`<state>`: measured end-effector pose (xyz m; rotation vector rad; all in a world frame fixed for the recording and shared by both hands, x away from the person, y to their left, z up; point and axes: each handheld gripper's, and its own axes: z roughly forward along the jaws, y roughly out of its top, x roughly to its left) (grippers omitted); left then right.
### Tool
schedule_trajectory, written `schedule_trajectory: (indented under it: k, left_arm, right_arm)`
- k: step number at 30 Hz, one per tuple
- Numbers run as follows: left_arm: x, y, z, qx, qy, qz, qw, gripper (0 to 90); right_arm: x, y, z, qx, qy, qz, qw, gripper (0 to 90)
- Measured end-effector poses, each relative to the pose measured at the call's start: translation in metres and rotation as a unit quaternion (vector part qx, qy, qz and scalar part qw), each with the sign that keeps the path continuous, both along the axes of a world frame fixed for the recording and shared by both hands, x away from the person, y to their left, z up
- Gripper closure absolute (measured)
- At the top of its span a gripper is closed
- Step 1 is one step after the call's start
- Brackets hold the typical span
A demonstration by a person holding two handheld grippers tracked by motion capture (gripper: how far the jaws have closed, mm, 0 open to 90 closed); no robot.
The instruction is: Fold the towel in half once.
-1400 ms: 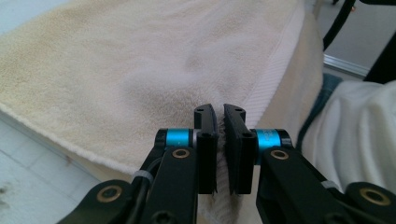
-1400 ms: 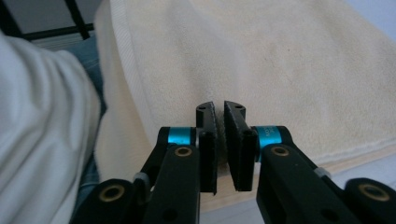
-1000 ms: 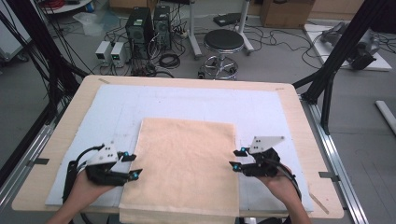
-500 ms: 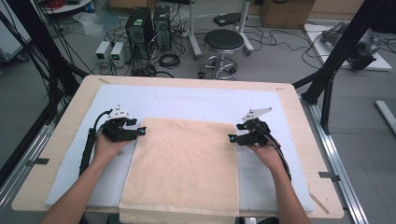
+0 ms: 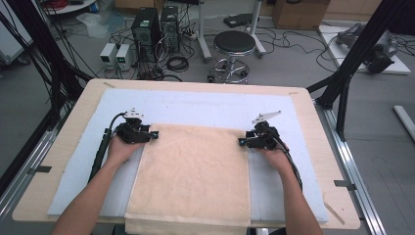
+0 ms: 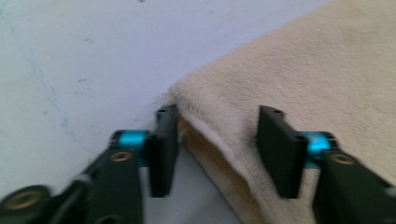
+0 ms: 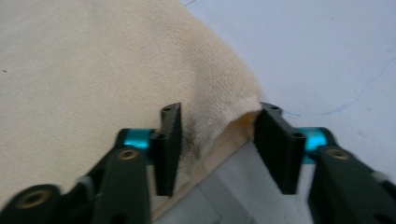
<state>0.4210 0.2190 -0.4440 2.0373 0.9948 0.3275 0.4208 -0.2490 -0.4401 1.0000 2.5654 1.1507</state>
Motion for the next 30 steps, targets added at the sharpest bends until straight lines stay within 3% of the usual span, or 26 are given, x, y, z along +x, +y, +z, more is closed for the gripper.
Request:
schedule_trajectory:
  k: [2,4,6,7,8,12,14,15,16,17,20,22,30]
  left_arm:
    - [-0.001,-0.005,-0.001,-0.004,-0.004,-0.007,1.0,77.9]
    - [0.001,-0.007,0.0,0.005,-0.014,-0.002,0.9999,82.6]
    - [0.009,-0.006,0.004,0.024,-0.018,0.017,0.9994,83.6]
    - [0.015,-0.005,0.008,0.031,-0.021,0.024,0.999,83.7]
    - [0.021,-0.006,0.013,0.034,-0.03,0.032,0.9985,83.8]
    - [0.054,-0.007,0.045,0.041,-0.058,0.063,0.9955,83.8]
    - [0.069,-0.006,0.06,0.04,-0.064,0.073,0.9945,81.5]
    - [0.073,-0.005,0.066,0.044,-0.067,0.087,0.993,73.1]
    - [0.075,-0.002,0.069,0.04,-0.072,0.094,0.9922,61.7]
    - [0.074,0.003,0.069,0.035,-0.071,0.089,0.9929,59.6]
    - [0.07,0.012,0.066,0.025,-0.058,0.07,0.9956,56.0]
    - [0.063,0.013,0.061,0.023,-0.047,0.058,0.9969,54.0]
    - [0.019,0.006,0.052,0.0,-0.059,0.012,0.9982,42.0]
  right_arm:
    - [0.001,0.004,0.0,0.013,0.016,0.029,0.9993,82.3]
    - [0.004,0.009,0.003,0.003,0.013,0.044,0.9989,84.1]
    - [0.013,0.011,0.009,-0.009,0.011,0.034,0.9993,84.3]
    - [0.018,0.012,0.013,-0.016,0.0,0.024,0.9996,84.3]
    - [0.025,0.013,0.018,-0.011,-0.003,0.013,0.9999,84.3]
    - [0.058,0.025,0.047,-0.023,-0.036,-0.024,0.9988,84.2]
    - [0.075,0.027,0.059,-0.016,-0.053,-0.05,0.9972,77.0]
    - [0.081,0.027,0.062,-0.022,-0.058,-0.064,0.996,65.2]
    - [0.085,0.027,0.063,-0.027,-0.061,-0.08,0.9946,60.6]
    - [0.086,0.025,0.062,-0.019,-0.059,-0.079,0.9949,59.1]
    - [0.083,0.025,0.056,-0.03,-0.038,-0.051,0.9975,51.0]
    - [0.073,0.025,0.053,-0.031,-0.044,-0.036,0.9979,50.4]
    - [0.025,0.024,0.052,-0.03,-0.063,0.0,0.9975,44.3]
